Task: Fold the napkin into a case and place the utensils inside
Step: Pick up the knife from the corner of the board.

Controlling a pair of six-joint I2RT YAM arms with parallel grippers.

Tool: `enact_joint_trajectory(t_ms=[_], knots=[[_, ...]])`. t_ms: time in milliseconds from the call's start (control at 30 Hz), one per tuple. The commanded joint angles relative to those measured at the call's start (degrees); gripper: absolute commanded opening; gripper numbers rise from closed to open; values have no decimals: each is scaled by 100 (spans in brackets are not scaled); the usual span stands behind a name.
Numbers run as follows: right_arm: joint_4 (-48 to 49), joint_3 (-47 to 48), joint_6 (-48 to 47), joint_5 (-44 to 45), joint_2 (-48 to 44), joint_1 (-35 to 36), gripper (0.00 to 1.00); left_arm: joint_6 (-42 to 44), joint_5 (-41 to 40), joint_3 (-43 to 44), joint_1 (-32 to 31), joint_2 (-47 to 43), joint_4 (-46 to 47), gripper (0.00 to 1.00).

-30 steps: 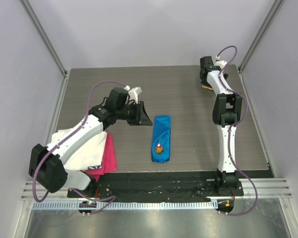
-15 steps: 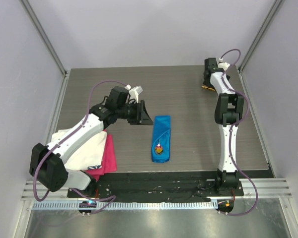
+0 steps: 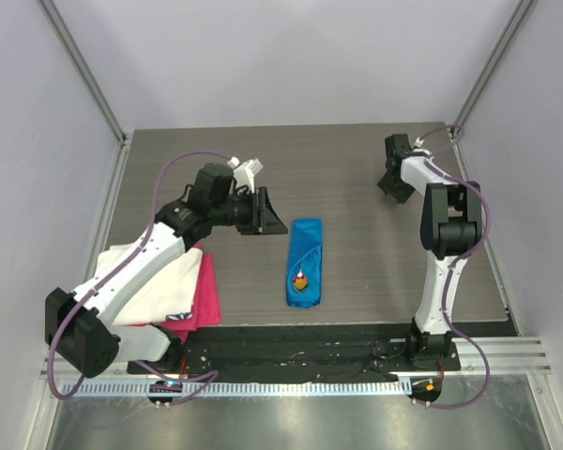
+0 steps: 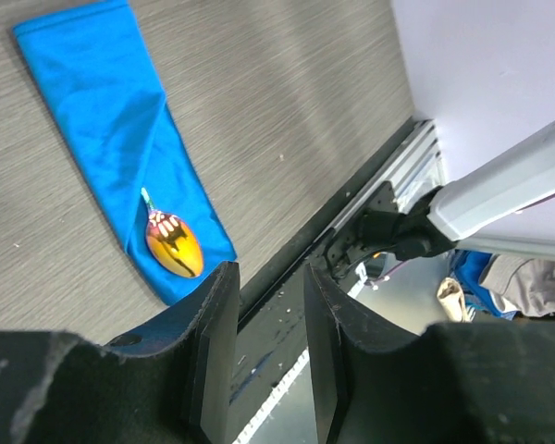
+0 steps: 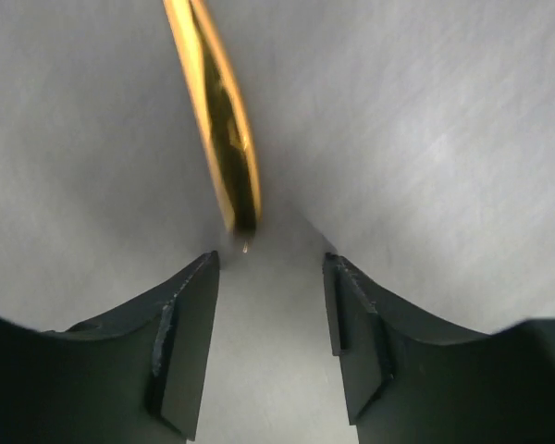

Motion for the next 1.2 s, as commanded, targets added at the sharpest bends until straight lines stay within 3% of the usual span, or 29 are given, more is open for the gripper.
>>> enact_joint_trajectory(t_ms=[0, 133, 267, 500, 767, 867, 1000, 1133, 1167], knots=[[-43, -1069, 89, -769, -162, 235, 50, -153, 18, -94, -25, -528, 51, 38], [62, -1475, -533, -497, -267, 226, 48, -214, -43, -173, -25, -792, -1, 39], [142, -1247, -1299, -682, -381, 209, 50, -206, -184, -191, -25, -924, -80, 40], [194, -650, -2090, -760, -408, -371, 73, -179, -131, -112, -25, -740, -81, 40], [195, 554, -2952, -1086, 496, -776, 76, -74, -17, 222, -25, -45, -54, 41], [10, 1248, -3084, -1120, 1058, -776, 68, -56, -43, 249, -25, 121, -63, 46], [-227, 1881, -3155, -1402, 1420, -784, 36, -56, -17, 257, -25, 280, -37, 52], [-359, 1751, -2997, -1963, 1385, -784, 16, -223, 106, 231, -25, 368, 139, 52], [-368, 1646, -2909, -2069, 1280, -776, 4, -258, 141, 214, -25, 377, 183, 52]])
